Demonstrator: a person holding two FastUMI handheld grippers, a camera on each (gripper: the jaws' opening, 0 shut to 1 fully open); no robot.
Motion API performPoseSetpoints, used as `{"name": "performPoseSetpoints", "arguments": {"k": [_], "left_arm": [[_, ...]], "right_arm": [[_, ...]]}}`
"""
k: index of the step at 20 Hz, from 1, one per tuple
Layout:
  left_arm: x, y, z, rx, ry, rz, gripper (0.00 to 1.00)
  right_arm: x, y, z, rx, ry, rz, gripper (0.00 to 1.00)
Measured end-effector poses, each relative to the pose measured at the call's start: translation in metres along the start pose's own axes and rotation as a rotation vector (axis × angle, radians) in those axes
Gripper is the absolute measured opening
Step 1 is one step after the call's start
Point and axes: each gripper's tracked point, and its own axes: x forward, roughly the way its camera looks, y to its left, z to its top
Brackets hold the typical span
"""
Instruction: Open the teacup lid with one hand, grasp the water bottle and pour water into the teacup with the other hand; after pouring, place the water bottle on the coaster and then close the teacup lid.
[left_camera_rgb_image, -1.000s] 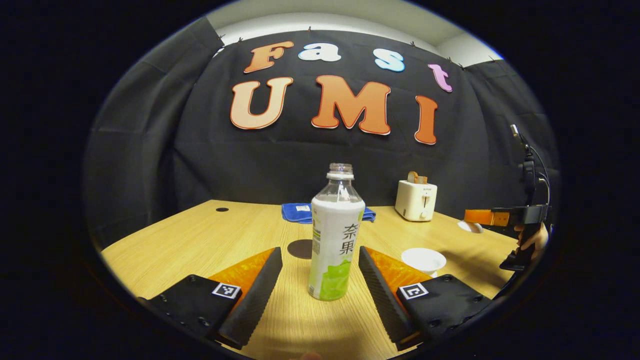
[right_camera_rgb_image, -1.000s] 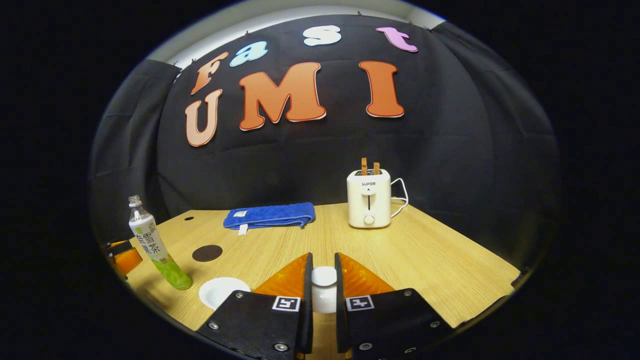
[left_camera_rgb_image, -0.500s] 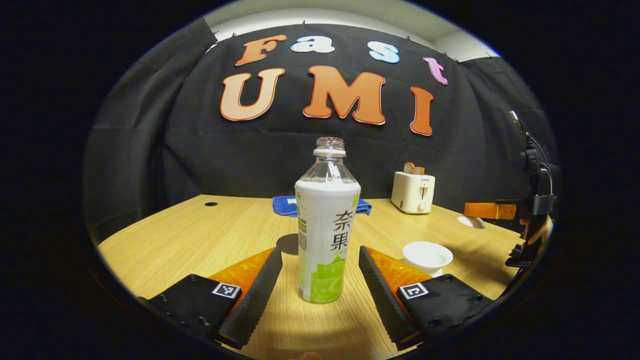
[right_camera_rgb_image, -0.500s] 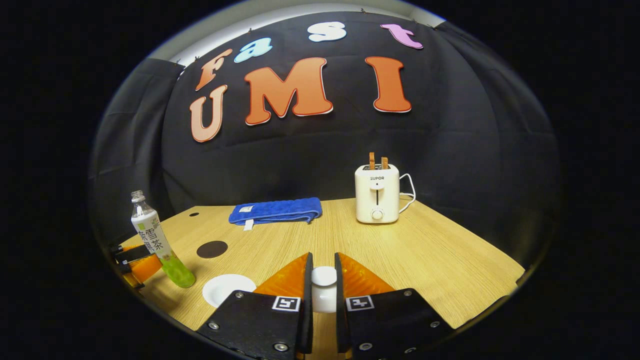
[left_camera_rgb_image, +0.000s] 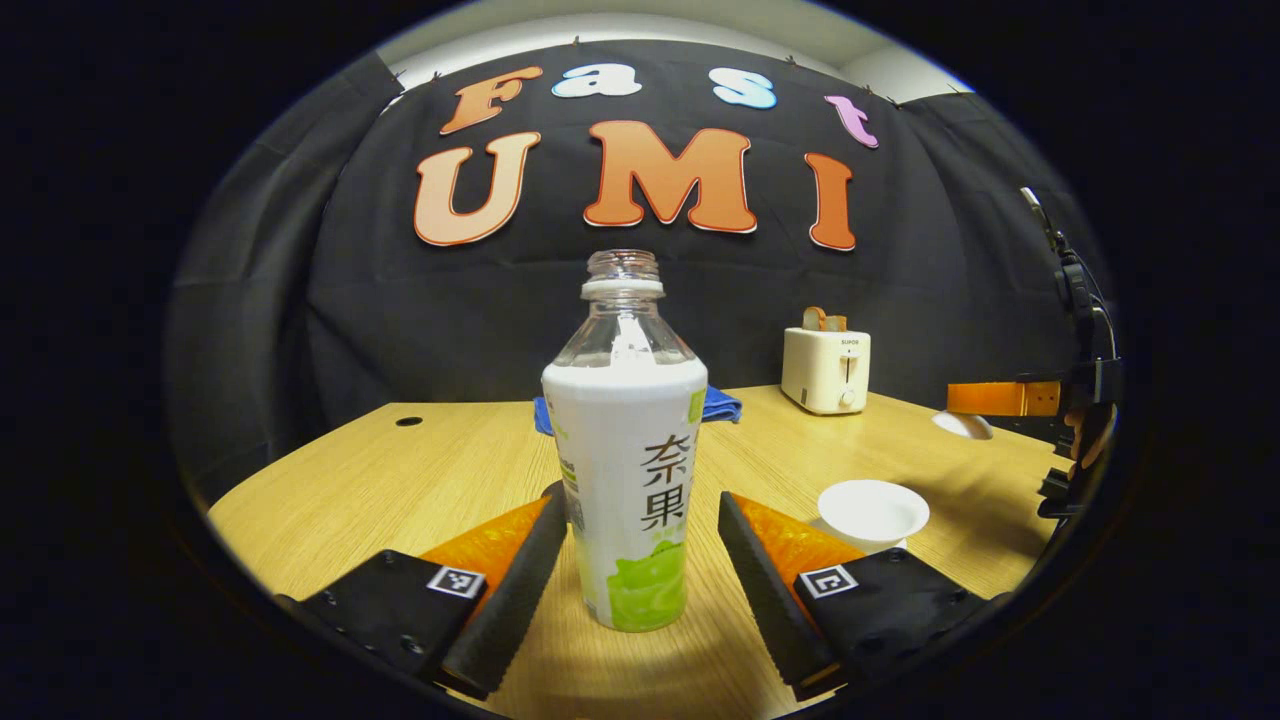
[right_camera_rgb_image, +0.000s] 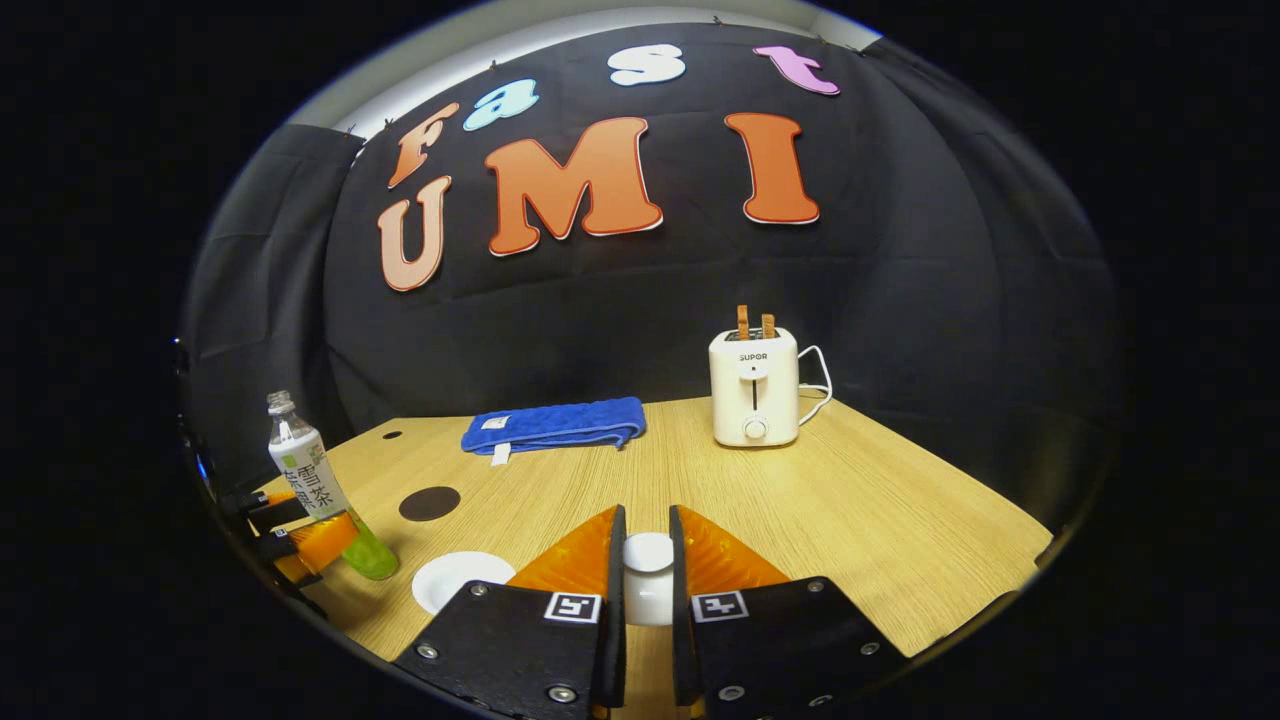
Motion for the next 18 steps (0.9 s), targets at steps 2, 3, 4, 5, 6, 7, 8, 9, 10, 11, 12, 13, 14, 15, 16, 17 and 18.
{"name": "performPoseSetpoints", "arguments": {"k": [2,3,4,5,6,7,8,9,10,11,12,13,14,15,16,17,18], "left_arm": [[-0.001,0.001,0.000,-0.005,0.002,-0.004,0.74],[0.001,0.000,0.000,-0.001,0.003,-0.003,0.73],[0.000,0.001,0.002,0.004,0.002,0.003,0.70],[0.001,0.002,0.000,0.008,-0.001,0.010,0.66],[0.001,0.002,0.002,0.021,0.006,0.004,0.62],[0.001,0.000,0.002,0.052,0.016,0.002,0.60],[0.001,0.002,0.005,0.100,0.032,0.014,0.60],[0.000,0.004,0.008,0.149,0.036,0.015,0.61],[0.000,0.005,0.012,0.195,0.034,0.010,0.60],[-0.002,0.007,0.016,0.244,0.038,0.008,0.60],[-0.002,0.006,0.018,0.290,0.046,0.007,0.61],[-0.002,0.008,0.020,0.334,0.051,0.008,0.61],[-0.001,0.006,0.022,0.382,0.054,0.003,0.61],[0.000,0.005,0.022,0.431,0.063,0.000,0.61],[0.001,0.002,0.022,0.479,0.069,-0.007,0.60],[0.002,-0.002,0.021,0.523,0.074,-0.017,0.60],[0.003,-0.006,0.021,0.567,0.077,-0.027,0.61]], "right_arm": [[-0.001,0.001,0.002,0.004,-0.004,0.005,0.19],[-0.001,0.002,0.001,0.004,-0.006,0.006,0.19],[-0.002,0.001,0.003,0.003,-0.008,0.006,0.19],[-0.003,0.002,0.004,0.003,-0.011,0.007,0.19],[-0.004,0.002,0.005,0.002,-0.014,0.009,0.19],[-0.005,0.001,0.006,0.001,-0.018,0.009,0.19],[-0.005,0.001,0.007,0.004,-0.021,0.009,0.19],[-0.006,0.000,0.009,0.007,-0.024,0.011,0.19],[-0.007,-0.002,0.011,0.010,-0.027,0.009,0.19],[-0.008,-0.004,0.012,0.013,-0.029,0.005,0.19],[-0.009,-0.008,0.014,0.018,-0.033,0.000,0.19],[-0.009,-0.011,0.015,0.022,-0.036,-0.005,0.19],[-0.009,-0.014,0.016,0.025,-0.038,-0.011,0.18],[-0.010,-0.017,0.016,0.029,-0.040,-0.018,0.19],[-0.011,-0.019,0.017,0.030,-0.040,-0.022,0.18],[-0.011,-0.022,0.017,0.031,-0.040,-0.027,0.18],[-0.011,-0.023,0.017,0.032,-0.039,-0.030,0.19]]}}
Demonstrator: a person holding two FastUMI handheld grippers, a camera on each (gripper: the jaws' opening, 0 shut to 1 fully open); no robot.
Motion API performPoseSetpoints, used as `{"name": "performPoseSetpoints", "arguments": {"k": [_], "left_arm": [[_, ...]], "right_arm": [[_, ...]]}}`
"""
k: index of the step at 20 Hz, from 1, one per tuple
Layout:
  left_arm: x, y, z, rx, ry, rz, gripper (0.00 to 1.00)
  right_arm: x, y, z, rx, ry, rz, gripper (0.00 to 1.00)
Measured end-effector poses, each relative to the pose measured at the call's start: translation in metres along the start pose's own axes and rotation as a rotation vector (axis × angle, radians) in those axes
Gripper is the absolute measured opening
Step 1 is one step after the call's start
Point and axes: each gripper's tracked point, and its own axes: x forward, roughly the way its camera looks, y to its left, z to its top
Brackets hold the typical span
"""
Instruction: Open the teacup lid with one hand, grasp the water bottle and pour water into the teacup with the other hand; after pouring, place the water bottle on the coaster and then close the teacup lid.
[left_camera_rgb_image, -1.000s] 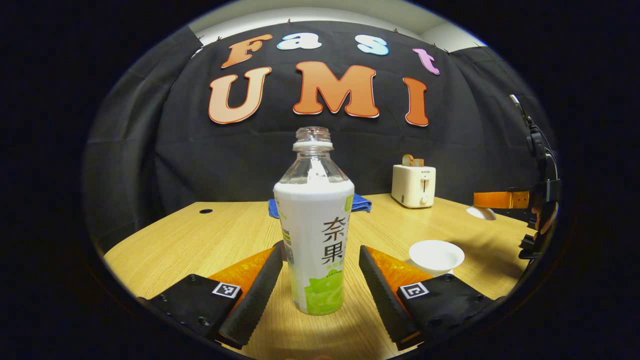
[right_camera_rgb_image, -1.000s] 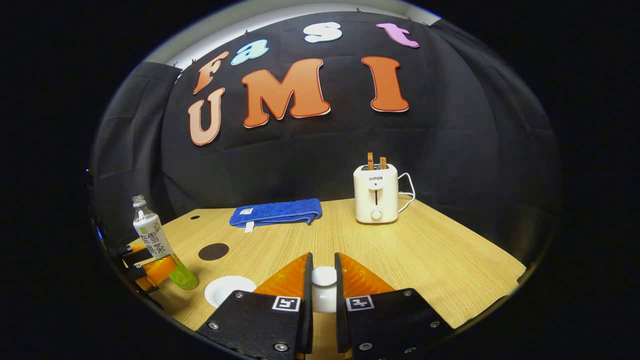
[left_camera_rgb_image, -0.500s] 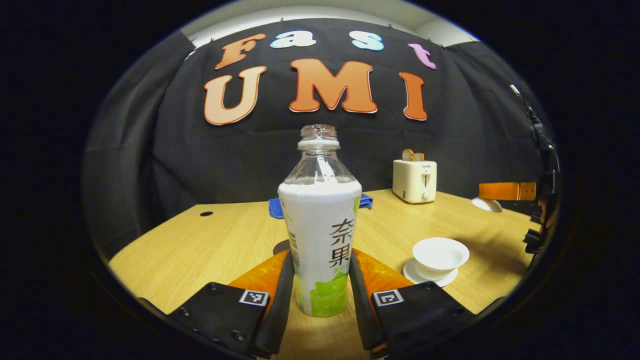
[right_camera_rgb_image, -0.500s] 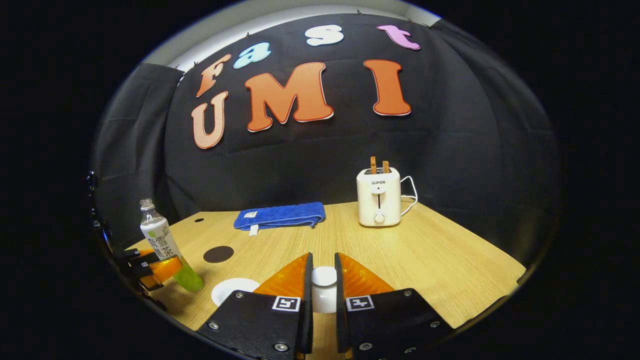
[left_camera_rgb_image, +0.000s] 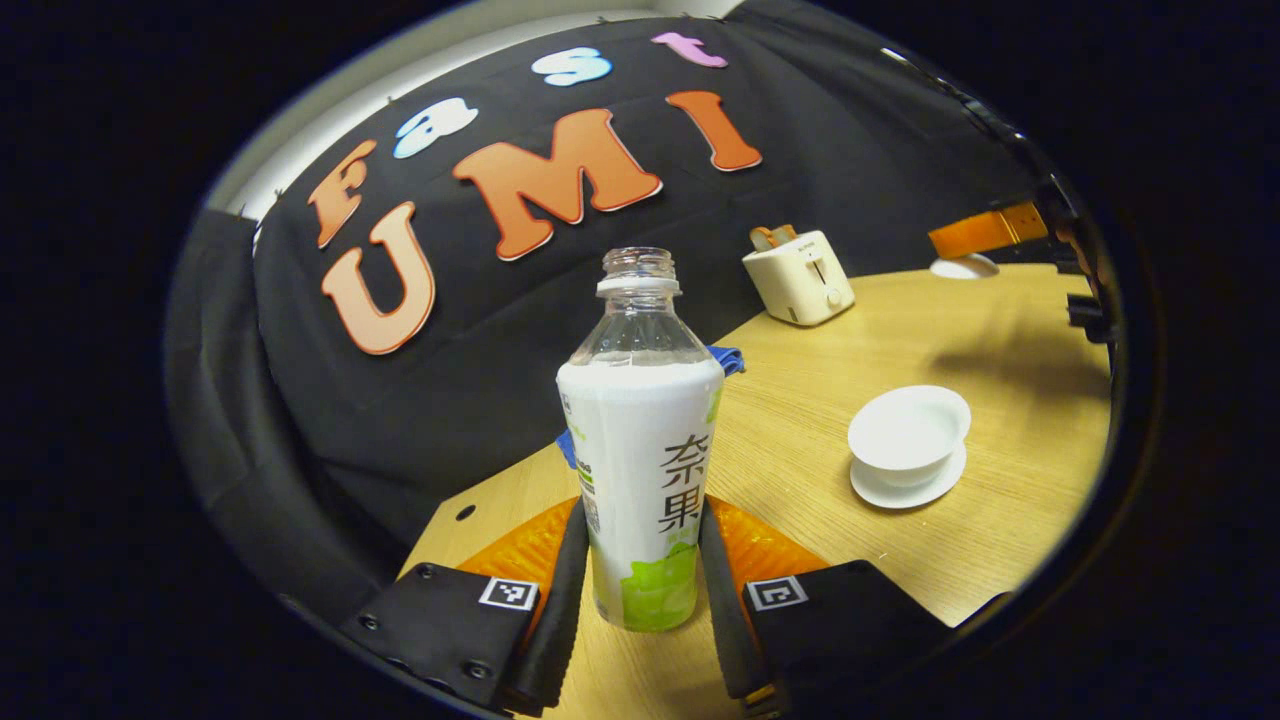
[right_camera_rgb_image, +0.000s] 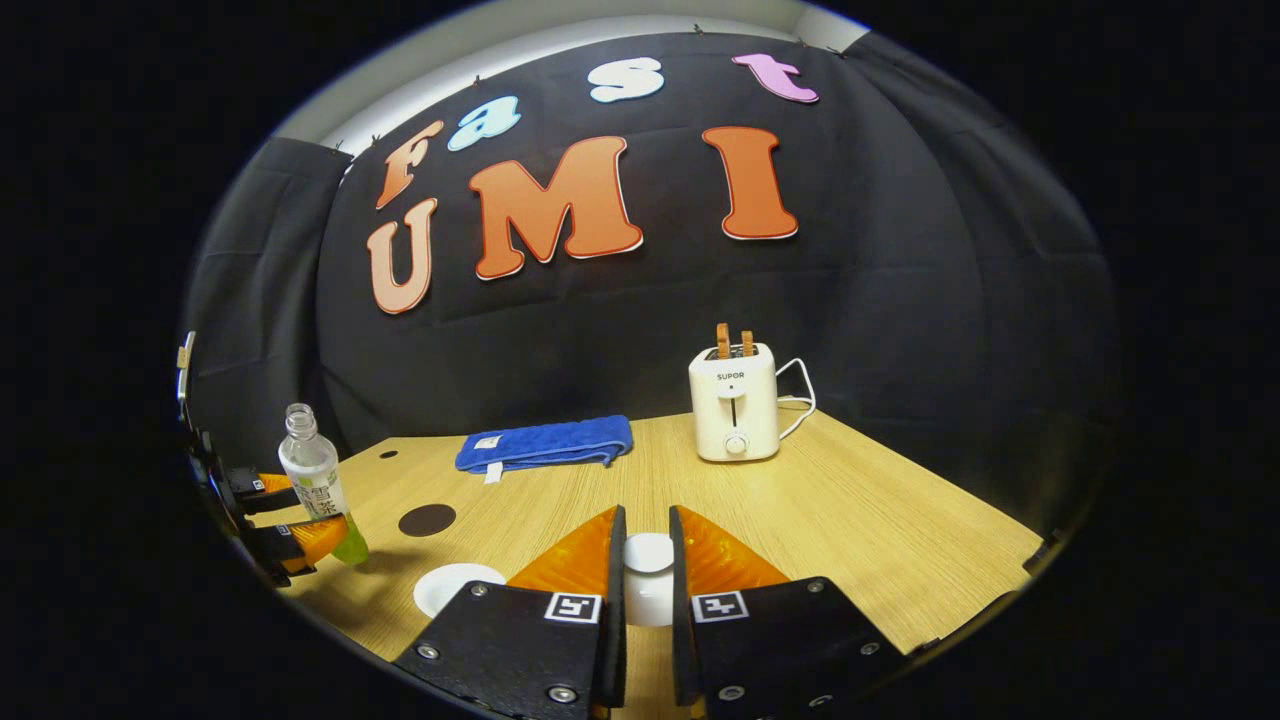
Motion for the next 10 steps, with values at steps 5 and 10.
{"name": "performPoseSetpoints", "arguments": {"k": [5,10], "left_arm": [[0.004,-0.016,0.007,0.230,0.020,-0.032,0.61],[0.005,-0.027,0.014,0.420,0.017,-0.069,0.61]], "right_arm": [[0.000,-0.005,-0.001,-0.002,0.004,-0.009,0.18],[0.000,-0.012,-0.002,0.001,0.011,-0.023,0.19]]}}
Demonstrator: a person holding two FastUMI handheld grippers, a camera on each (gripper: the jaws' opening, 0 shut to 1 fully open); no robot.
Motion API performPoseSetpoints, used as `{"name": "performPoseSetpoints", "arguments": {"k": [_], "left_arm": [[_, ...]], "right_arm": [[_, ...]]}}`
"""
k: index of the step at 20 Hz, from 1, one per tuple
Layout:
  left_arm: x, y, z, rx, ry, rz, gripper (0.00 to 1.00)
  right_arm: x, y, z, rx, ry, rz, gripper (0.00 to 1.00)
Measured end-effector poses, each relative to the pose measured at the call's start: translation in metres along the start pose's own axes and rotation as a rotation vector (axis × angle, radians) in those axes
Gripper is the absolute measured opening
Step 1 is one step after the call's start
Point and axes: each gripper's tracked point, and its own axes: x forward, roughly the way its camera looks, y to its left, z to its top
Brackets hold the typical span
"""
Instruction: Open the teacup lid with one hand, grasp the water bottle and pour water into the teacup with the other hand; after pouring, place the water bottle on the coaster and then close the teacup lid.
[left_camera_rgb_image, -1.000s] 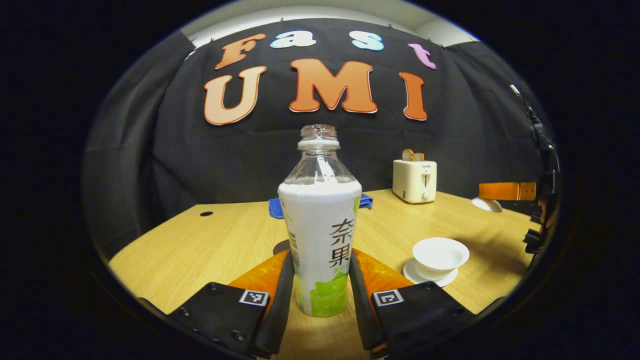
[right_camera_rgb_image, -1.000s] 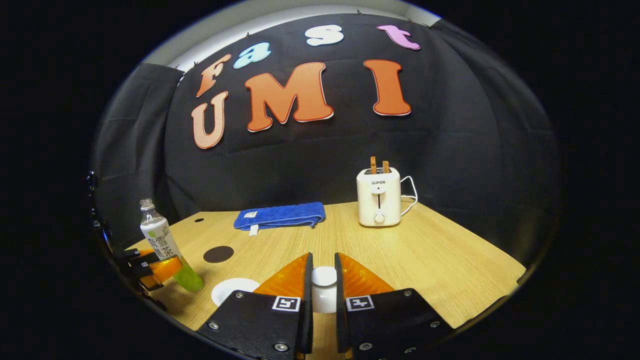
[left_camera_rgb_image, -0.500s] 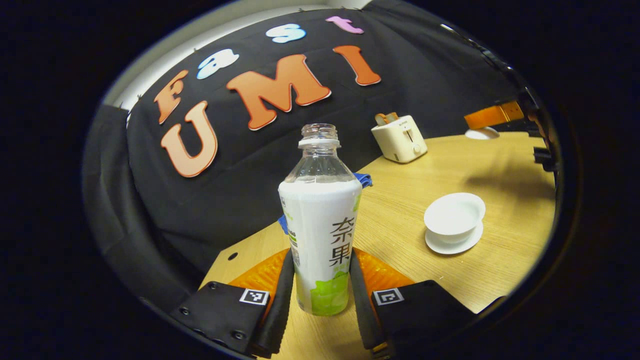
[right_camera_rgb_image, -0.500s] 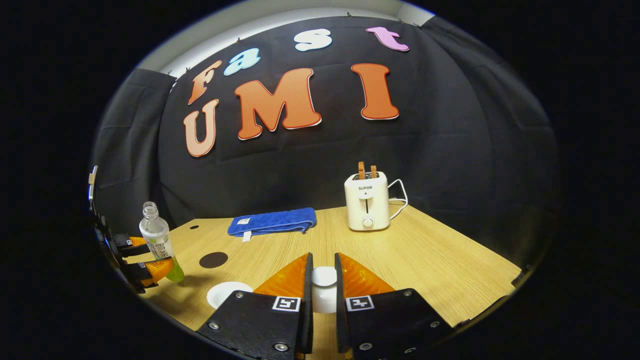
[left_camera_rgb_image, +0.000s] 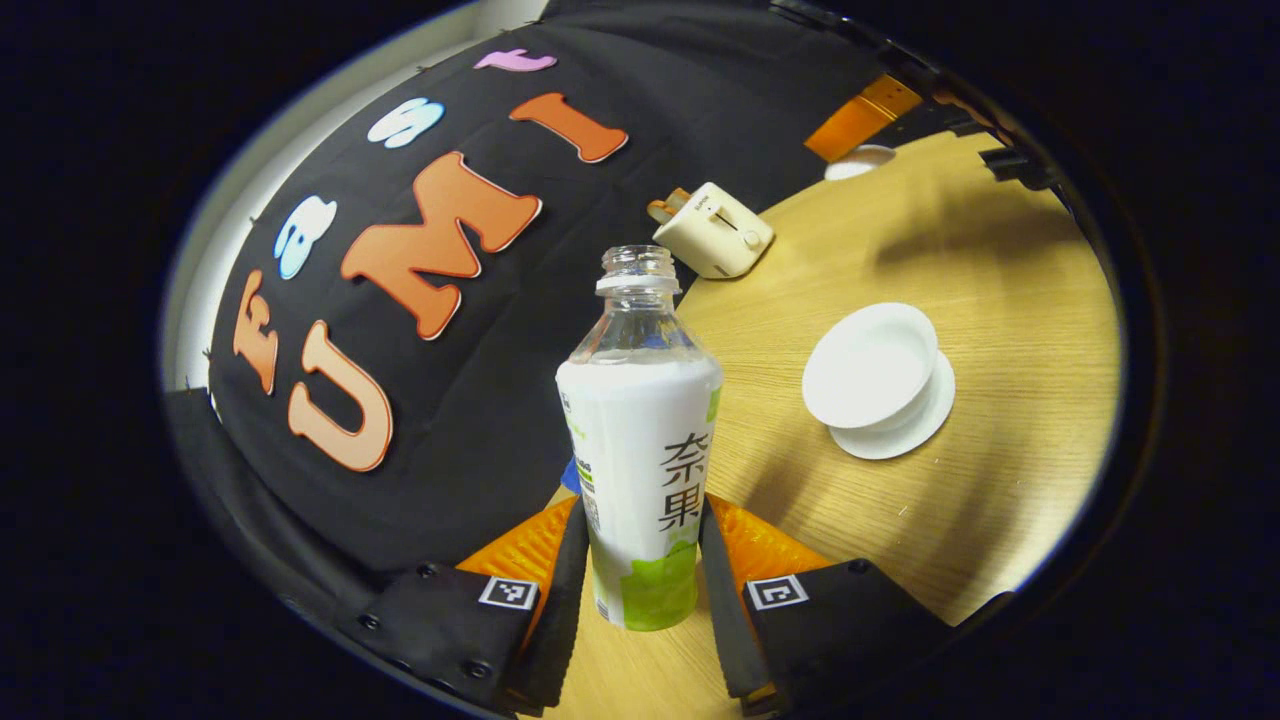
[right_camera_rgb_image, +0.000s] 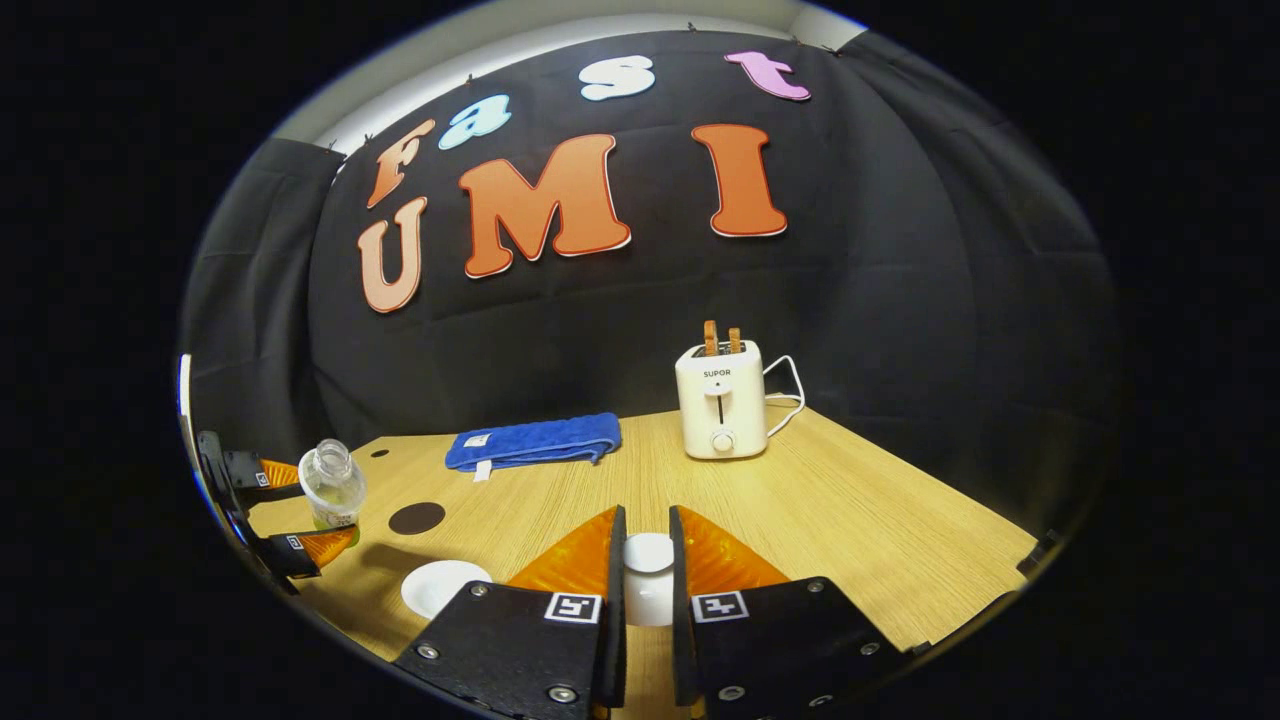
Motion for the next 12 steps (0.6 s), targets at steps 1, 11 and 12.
{"name": "performPoseSetpoints", "arguments": {"k": [1,11,12], "left_arm": [[0.005,-0.003,0.001,0.037,0.003,-0.009,0.63],[0.016,-0.010,0.005,0.360,0.041,-0.070,0.60],[0.017,-0.010,0.006,0.386,0.049,-0.072,0.60]], "right_arm": [[0.000,-0.001,0.000,0.001,0.002,-0.001,0.18],[0.000,-0.004,-0.001,0.000,0.009,-0.006,0.18],[0.000,-0.004,-0.002,0.000,0.011,-0.006,0.19]]}}
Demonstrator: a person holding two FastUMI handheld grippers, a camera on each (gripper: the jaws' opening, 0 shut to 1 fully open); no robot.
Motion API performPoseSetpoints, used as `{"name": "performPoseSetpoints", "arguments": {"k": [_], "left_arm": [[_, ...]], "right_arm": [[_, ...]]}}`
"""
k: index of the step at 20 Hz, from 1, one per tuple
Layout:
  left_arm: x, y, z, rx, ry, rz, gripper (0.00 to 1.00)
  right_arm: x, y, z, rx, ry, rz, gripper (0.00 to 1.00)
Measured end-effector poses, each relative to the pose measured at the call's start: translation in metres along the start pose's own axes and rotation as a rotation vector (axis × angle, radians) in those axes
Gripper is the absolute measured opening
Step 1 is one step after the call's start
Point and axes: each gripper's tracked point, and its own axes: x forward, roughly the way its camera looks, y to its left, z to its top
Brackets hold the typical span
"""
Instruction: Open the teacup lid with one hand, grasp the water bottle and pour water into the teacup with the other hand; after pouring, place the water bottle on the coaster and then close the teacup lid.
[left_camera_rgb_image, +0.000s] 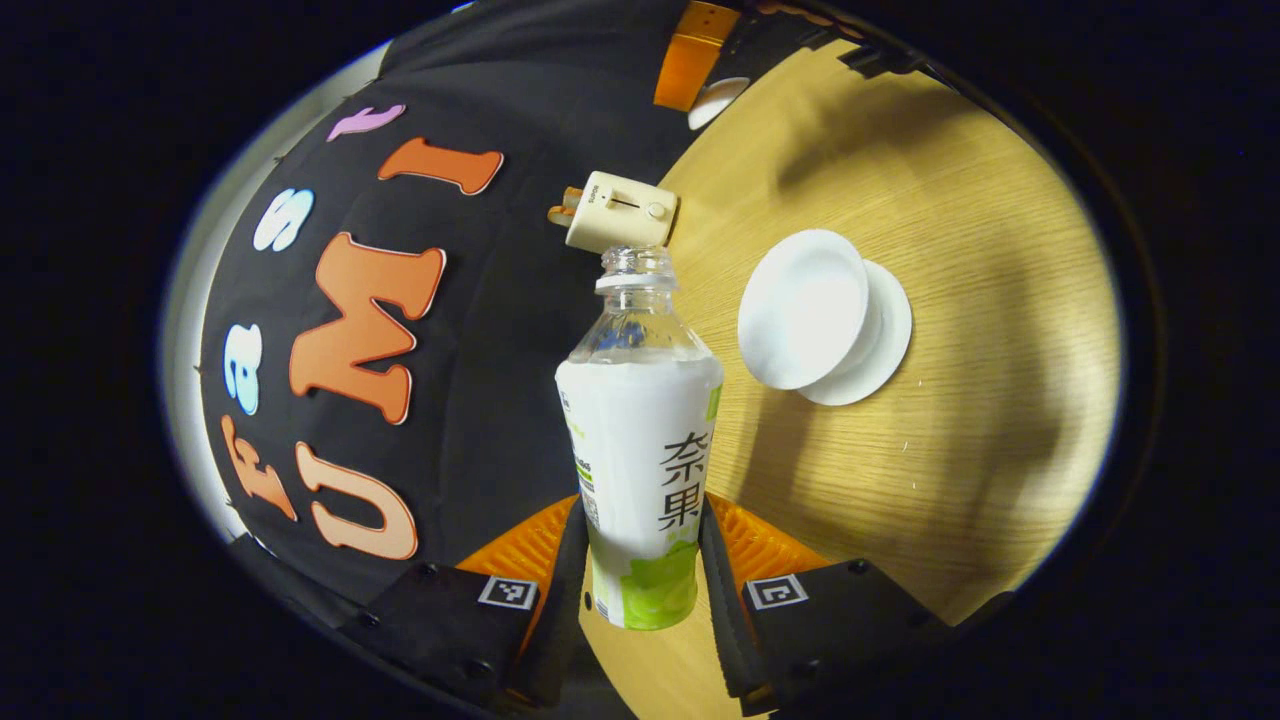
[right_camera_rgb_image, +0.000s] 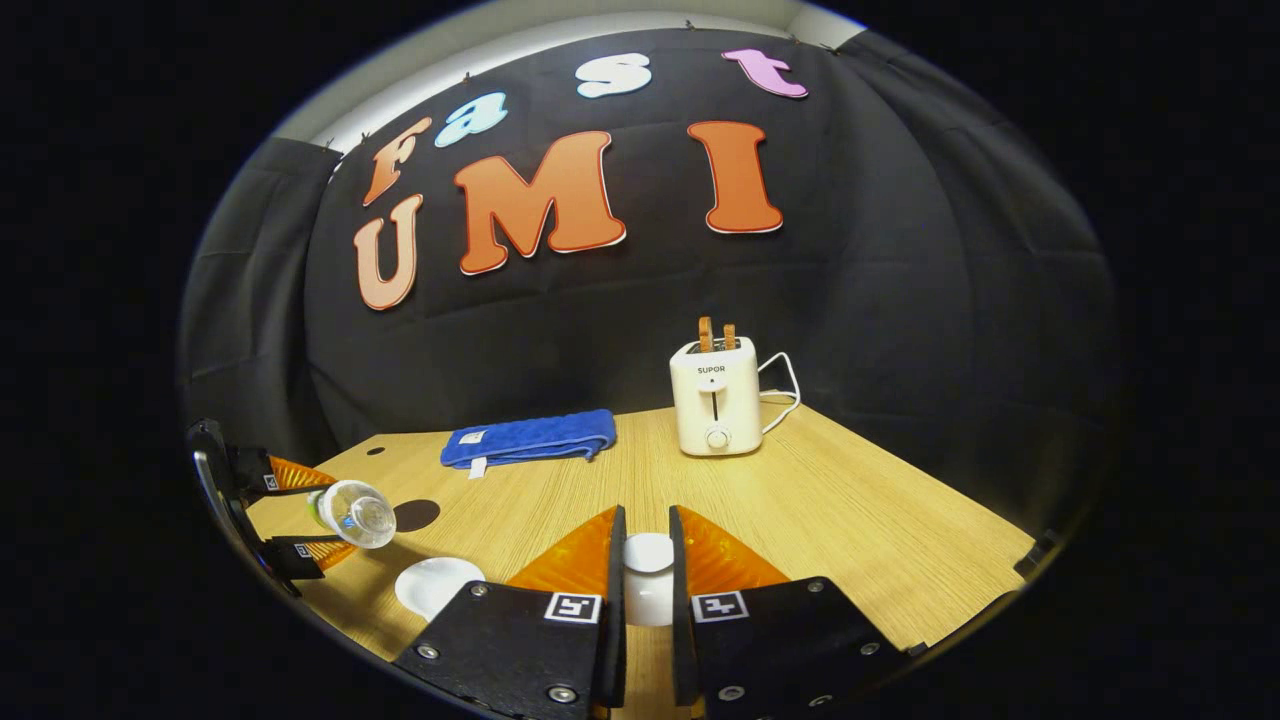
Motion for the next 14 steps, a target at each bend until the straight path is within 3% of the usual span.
{"name": "performPoseSetpoints", "arguments": {"k": [14], "left_arm": [[-0.0015,0.0054,-0.0070,0.298,0.101,-0.079,0.60]], "right_arm": [[0.0004,-0.0004,-0.0023,-0.008,0.009,0.001,0.18]]}}
